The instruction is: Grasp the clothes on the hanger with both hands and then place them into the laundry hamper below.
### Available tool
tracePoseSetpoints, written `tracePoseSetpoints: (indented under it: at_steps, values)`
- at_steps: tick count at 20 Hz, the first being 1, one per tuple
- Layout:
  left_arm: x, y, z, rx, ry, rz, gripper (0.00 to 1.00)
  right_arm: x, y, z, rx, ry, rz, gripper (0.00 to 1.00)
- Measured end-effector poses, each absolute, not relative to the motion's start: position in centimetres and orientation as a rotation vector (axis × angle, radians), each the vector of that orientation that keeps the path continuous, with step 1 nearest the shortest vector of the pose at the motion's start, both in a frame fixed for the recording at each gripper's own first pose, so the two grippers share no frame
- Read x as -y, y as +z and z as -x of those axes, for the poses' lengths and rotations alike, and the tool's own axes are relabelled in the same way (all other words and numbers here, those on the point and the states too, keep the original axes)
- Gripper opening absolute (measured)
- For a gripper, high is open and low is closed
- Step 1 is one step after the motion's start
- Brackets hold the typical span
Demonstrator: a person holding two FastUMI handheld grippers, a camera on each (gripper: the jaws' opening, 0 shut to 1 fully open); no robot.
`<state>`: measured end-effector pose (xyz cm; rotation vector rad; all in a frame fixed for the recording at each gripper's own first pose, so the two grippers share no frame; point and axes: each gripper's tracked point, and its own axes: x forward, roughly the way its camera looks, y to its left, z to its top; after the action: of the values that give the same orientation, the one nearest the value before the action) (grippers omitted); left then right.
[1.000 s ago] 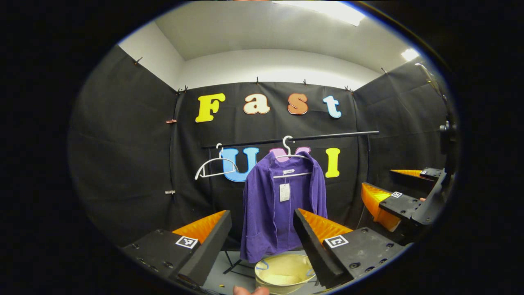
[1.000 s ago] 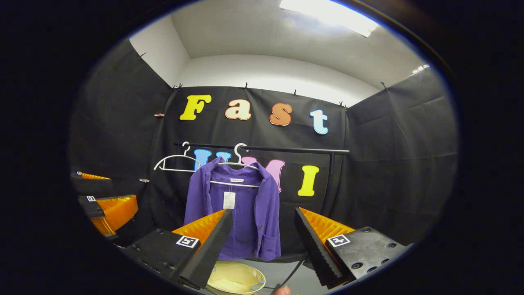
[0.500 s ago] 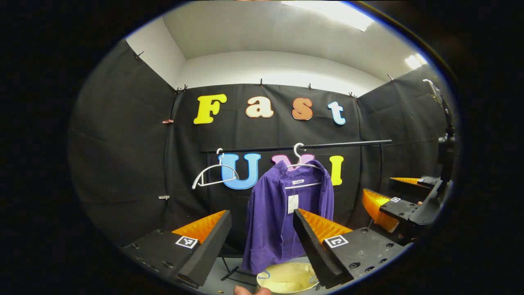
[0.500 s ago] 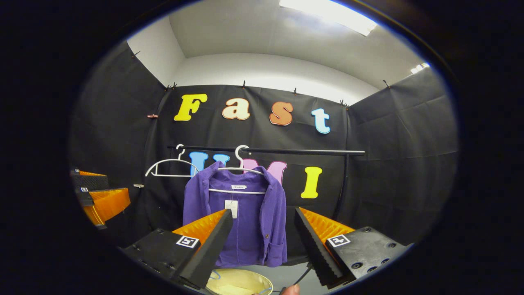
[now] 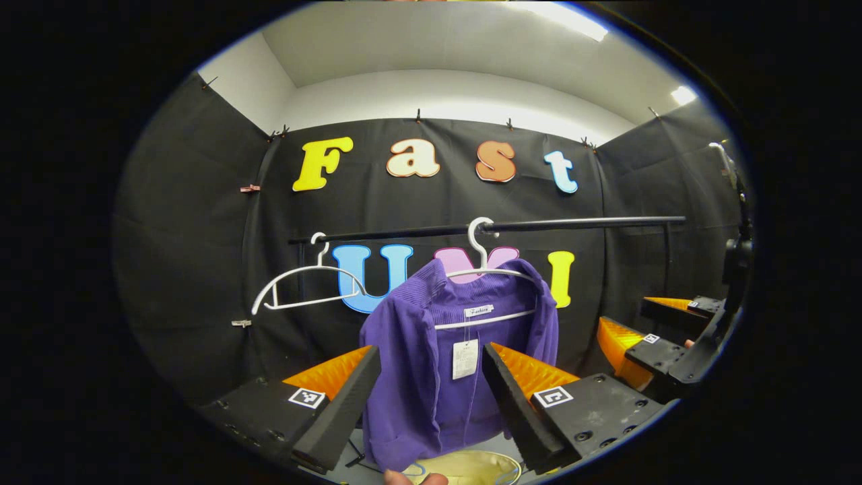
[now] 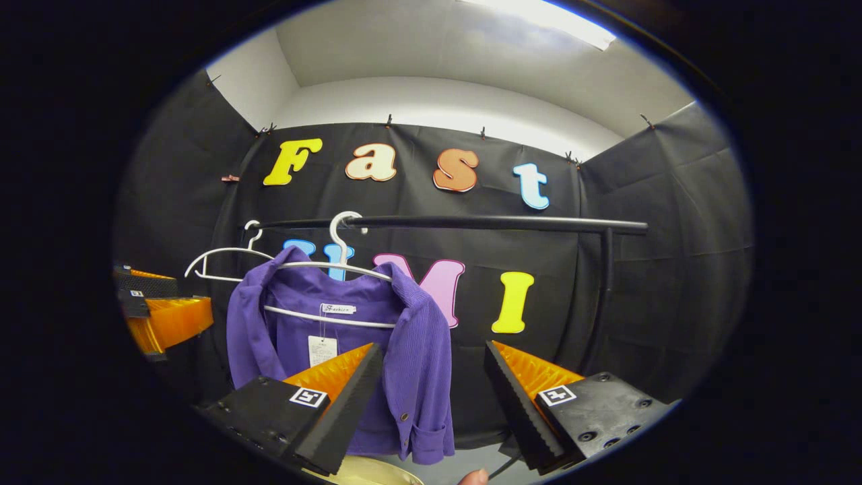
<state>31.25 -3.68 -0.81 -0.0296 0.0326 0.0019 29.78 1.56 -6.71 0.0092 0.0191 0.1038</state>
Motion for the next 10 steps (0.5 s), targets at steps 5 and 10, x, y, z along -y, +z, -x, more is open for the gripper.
tracePoseSetpoints:
  at_steps: [5, 10]
  values:
    - [3.4, -3.3, -37.2, -0.046, 0.101, -0.024, 0.96, -1.6, -9.1, -34.2, -0.039, 0.148, -0.037, 0.97]
    - [1.8, -4.5, -41.3, -0.039, 0.164, -0.067, 0.96, -0.7, -10.9, -36.2, -0.054, 0.142, -0.054, 0.98]
